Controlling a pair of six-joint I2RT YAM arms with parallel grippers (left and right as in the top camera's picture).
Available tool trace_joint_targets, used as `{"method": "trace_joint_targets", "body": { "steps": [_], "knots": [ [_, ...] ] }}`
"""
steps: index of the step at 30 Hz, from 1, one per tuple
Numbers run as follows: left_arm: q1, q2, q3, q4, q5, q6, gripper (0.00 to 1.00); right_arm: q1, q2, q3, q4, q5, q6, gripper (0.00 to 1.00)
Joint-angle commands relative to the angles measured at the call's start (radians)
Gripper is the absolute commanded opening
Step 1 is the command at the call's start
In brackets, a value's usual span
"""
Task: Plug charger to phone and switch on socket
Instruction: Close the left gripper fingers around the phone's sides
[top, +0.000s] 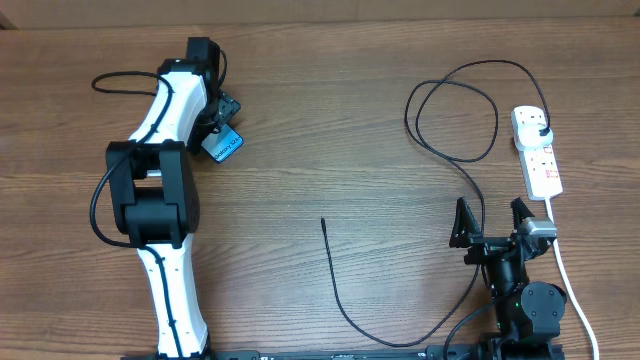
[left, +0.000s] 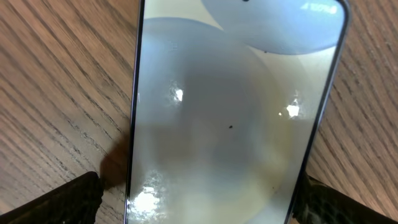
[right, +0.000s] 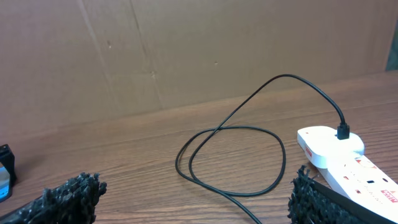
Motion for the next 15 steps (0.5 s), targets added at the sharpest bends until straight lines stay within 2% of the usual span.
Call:
{"method": "trace_joint_targets", "body": {
  "steps": [1, 15],
  "knots": [
    [0.032, 0.011, -0.004, -0.011, 0.065, -0.018, 1.00, 0.000, -0.011, -0.011, 0.006, 0.013, -0.003, 1.00],
    [0.037, 0.011, -0.004, -0.010, 0.084, 0.000, 1.00, 0.000, -0.011, -0.011, 0.006, 0.013, -0.003, 1.00]
  ]
}}
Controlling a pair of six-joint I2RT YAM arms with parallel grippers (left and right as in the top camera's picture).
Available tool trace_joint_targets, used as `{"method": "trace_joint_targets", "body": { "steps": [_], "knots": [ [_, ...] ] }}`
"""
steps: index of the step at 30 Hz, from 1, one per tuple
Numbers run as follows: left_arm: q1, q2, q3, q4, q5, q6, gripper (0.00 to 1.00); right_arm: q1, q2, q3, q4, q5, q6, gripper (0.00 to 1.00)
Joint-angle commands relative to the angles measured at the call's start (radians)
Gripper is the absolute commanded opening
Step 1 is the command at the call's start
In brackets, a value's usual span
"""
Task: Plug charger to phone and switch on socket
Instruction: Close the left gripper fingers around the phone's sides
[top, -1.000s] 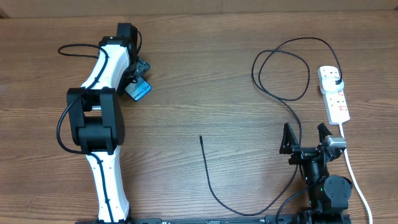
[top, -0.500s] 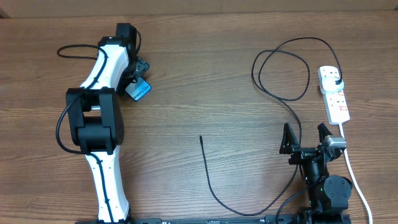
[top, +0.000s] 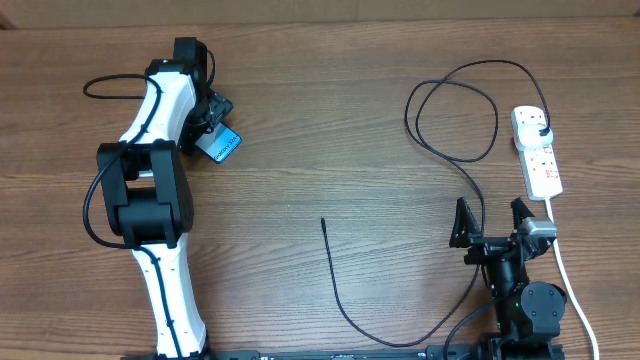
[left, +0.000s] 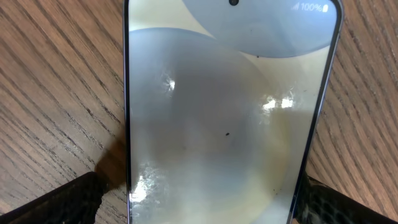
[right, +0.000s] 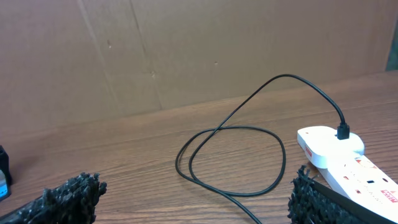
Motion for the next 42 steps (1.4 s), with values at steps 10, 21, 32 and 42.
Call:
{"method": "trace_joint_targets", "body": {
  "steps": [10, 21, 32, 42],
  "knots": [
    [0.006, 0.011, -0.004, -0.002, 0.065, -0.027, 1.00, 0.000, -0.011, -0.011, 0.006, 0.013, -0.003, 1.00],
    [0.012, 0.011, -0.004, -0.005, 0.099, -0.048, 1.00, 0.000, -0.011, -0.011, 0.006, 0.013, -0.003, 1.00],
    [0.019, 0.061, -0.004, -0.007, 0.129, -0.063, 1.00, 0.000, -0.011, -0.011, 0.006, 0.013, -0.003, 1.00],
    [0.050, 0.072, -0.004, -0.023, 0.168, -0.058, 1.00, 0.000, -0.011, -0.011, 0.006, 0.013, -0.003, 1.00]
  ]
}}
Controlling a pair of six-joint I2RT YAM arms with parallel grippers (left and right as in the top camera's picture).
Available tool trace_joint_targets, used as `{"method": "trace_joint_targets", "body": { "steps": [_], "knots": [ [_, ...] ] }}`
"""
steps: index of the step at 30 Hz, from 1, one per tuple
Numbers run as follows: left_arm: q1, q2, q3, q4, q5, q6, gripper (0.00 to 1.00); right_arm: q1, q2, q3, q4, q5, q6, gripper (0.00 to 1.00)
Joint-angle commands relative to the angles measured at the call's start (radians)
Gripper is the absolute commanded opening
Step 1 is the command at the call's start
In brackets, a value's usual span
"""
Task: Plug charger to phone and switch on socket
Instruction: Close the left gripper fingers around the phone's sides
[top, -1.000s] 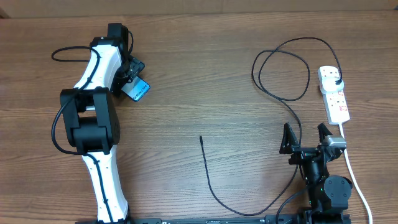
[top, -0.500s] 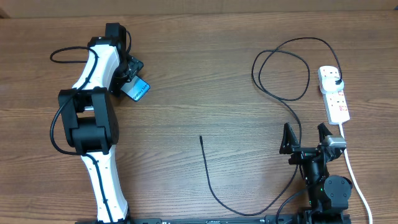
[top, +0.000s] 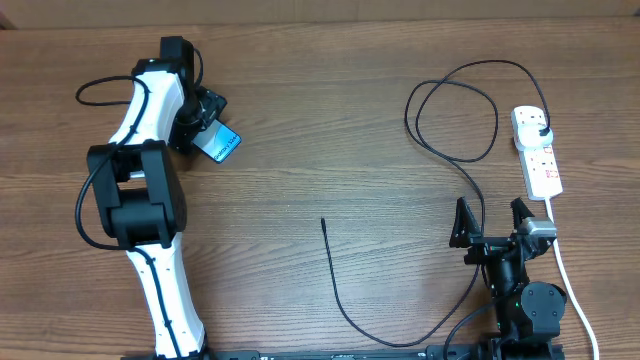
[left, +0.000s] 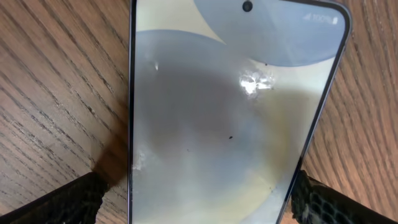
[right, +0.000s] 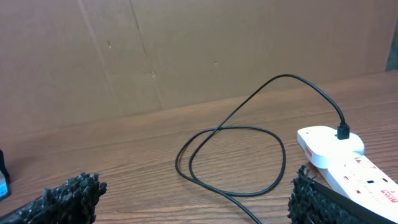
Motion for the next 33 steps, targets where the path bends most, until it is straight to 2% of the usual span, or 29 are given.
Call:
{"method": "trace_joint_targets", "body": {
  "steps": [1, 16, 22, 33],
  "knots": [
    [0.005, 0.071, -0.019, -0.007, 0.055, -0.024, 1.00, 0.000, -0.011, -0.011, 0.006, 0.013, -0.004, 1.00],
    [0.005, 0.071, -0.016, -0.030, 0.043, -0.028, 1.00, 0.000, -0.011, -0.011, 0.005, 0.013, -0.004, 1.00],
    [0.005, 0.071, -0.015, -0.068, -0.005, -0.066, 1.00, 0.000, -0.011, -0.011, 0.005, 0.013, -0.004, 1.00],
    [0.005, 0.071, -0.015, -0.080, -0.056, -0.066, 1.00, 0.000, -0.011, -0.011, 0.006, 0.013, -0.004, 1.00]
  ]
}}
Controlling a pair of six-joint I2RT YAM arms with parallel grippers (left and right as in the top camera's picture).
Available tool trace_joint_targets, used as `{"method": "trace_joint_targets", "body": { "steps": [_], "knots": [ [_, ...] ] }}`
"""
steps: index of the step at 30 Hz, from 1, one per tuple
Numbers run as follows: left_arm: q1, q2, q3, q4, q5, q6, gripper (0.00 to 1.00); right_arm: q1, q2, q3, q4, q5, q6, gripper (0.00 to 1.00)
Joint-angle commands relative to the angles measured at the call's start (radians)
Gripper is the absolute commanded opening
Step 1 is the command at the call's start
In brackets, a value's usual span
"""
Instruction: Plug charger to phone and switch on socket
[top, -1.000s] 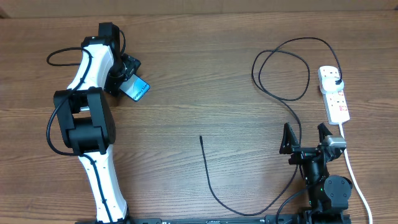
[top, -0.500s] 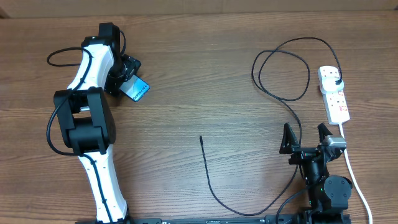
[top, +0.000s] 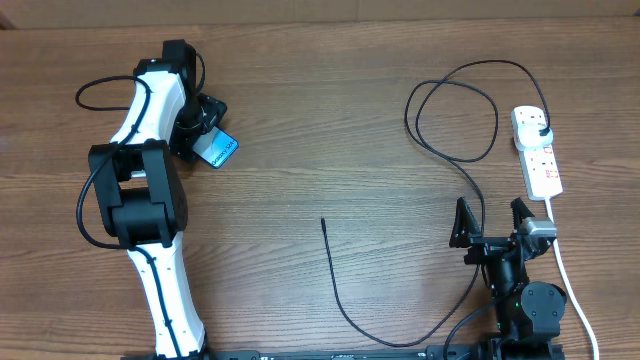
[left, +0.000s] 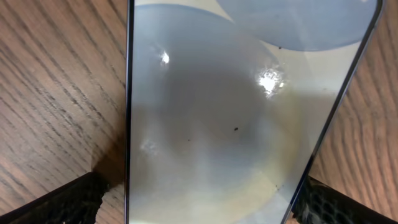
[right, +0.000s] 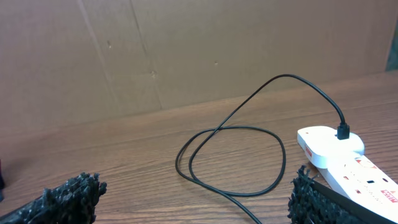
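Observation:
The phone (top: 215, 149) lies screen up at the table's far left and fills the left wrist view (left: 236, 106). My left gripper (top: 203, 143) is shut on it, one finger on each long edge (left: 199, 205). The black charger cable (top: 340, 290) runs from the white power strip (top: 537, 150) in loops to its free end (top: 323, 221) mid-table. My right gripper (top: 492, 222) stands open near the front right, with only cable and wood between its fingers (right: 196, 199). The strip (right: 348, 158) lies just right of it.
A brown cardboard wall (right: 186, 50) backs the table. The strip's white lead (top: 570, 290) runs to the front edge beside the right arm. Cable loops (top: 455, 110) lie left of the strip.
The phone in my left gripper has shifted slightly towards the front and left, and its top edge has left the left wrist view. The right arm has not moved.
My left gripper stood round the phone at the far left throughout. Between moments the arm and the phone shifted a little to the left and then slightly nearer. The phone left the right wrist view's left edge. The right gripper stayed open and still.

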Motion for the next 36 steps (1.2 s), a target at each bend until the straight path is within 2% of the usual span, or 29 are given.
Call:
{"method": "trace_joint_targets", "body": {
  "steps": [1, 36],
  "knots": [
    [0.005, 0.065, -0.017, -0.015, -0.031, -0.025, 1.00, 0.000, -0.011, -0.011, 0.006, 0.013, -0.003, 1.00],
    [0.007, 0.065, -0.016, -0.024, -0.101, -0.023, 1.00, 0.000, -0.011, -0.011, 0.006, 0.013, -0.003, 1.00]
  ]
}}
